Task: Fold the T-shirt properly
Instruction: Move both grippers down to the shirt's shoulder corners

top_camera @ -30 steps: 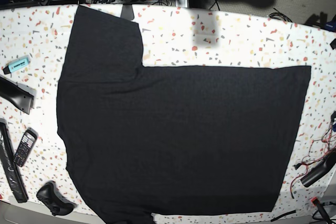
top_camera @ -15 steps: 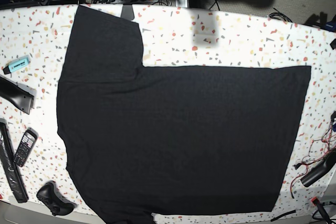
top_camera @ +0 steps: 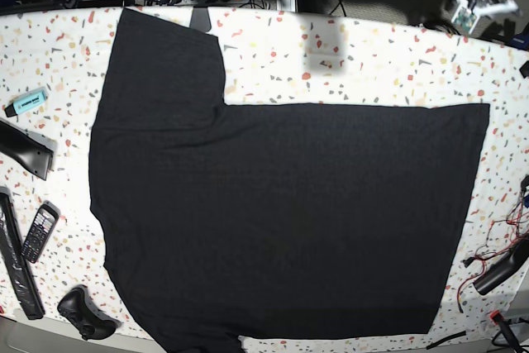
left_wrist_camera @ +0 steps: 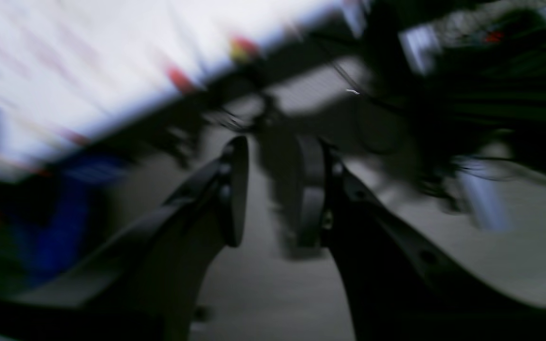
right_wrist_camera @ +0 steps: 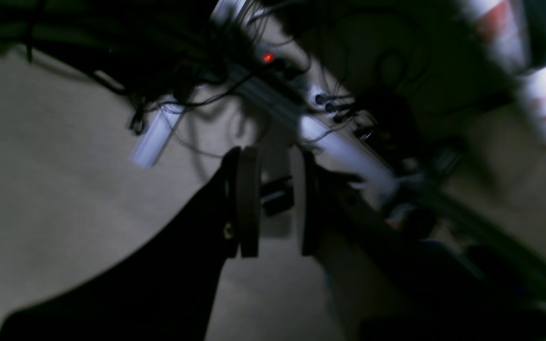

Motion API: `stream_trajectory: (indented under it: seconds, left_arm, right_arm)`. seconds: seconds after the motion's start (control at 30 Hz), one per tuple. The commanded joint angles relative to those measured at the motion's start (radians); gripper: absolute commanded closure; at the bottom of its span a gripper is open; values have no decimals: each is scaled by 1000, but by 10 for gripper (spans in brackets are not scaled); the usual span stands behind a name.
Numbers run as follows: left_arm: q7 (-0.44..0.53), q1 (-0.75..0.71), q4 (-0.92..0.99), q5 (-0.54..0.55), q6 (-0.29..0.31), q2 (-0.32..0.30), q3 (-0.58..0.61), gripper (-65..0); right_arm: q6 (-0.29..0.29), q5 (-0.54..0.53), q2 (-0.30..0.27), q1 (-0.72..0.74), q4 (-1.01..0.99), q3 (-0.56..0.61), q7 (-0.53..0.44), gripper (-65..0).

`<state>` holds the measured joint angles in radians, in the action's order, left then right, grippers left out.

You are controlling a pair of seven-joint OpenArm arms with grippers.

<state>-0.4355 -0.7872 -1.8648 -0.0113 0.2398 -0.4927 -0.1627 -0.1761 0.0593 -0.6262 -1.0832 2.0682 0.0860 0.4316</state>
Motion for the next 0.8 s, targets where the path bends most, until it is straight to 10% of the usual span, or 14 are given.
stream_trajectory:
  seconds: [0.0, 0.43, 0.77]
  left_arm:
    - [11, -10, -47, -27, -10, -25, -6, -155]
    - [90, 112, -219, -206, 24, -234, -6, -228]
    - [172, 330, 27, -241, 50, -245, 115, -267]
  right_arm:
    - [2, 14, -9, -12, 39, -21, -12, -120]
    - [12, 163, -8, -11, 201, -228, 13, -120]
    - [21, 203, 17, 42, 229, -234, 15, -120]
